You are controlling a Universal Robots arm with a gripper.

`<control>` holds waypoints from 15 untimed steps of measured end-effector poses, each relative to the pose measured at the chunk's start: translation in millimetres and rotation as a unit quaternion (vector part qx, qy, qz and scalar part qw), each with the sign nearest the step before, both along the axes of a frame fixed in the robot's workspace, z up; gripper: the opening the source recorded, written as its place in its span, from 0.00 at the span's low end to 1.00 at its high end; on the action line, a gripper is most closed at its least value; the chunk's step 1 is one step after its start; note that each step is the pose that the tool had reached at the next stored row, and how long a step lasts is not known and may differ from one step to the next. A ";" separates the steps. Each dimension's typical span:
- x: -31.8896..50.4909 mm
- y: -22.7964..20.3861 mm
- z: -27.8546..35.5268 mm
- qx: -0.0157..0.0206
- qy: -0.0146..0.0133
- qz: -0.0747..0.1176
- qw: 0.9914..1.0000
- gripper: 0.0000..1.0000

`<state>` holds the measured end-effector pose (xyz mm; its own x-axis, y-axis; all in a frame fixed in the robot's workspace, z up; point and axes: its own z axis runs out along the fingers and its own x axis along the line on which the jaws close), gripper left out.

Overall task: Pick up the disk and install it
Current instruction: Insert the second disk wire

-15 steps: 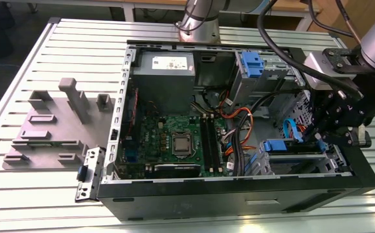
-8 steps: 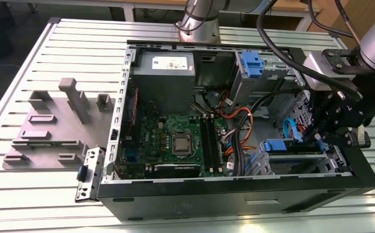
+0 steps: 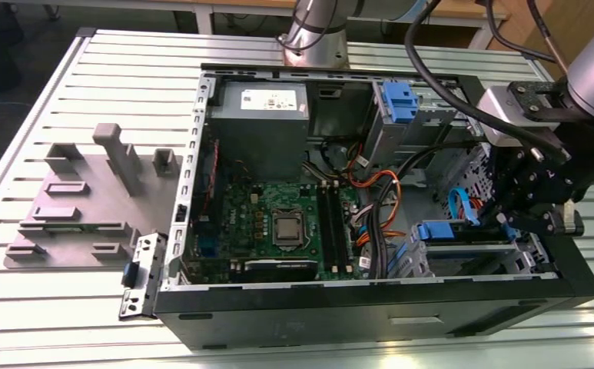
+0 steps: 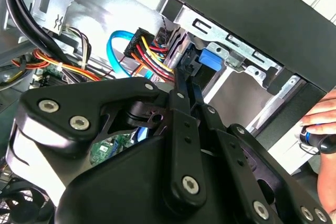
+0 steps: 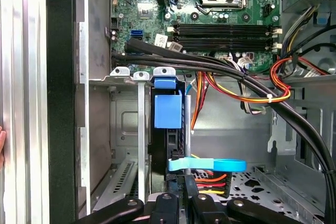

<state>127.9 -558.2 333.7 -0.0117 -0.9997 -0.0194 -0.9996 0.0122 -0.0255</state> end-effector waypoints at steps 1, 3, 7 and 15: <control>0.0 0.0 -0.1 0.000 0.000 0.000 1.000 0.16; 0.0 0.0 -0.3 0.000 0.000 0.000 1.000 0.16; 0.0 0.0 -0.2 0.000 0.000 -0.001 1.000 0.16; 0.1 -0.4 4.0 0.000 0.000 -0.001 1.000 0.16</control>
<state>127.9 -558.6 337.6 -0.0142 -0.9997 -0.0192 -0.9996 0.0147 -0.0255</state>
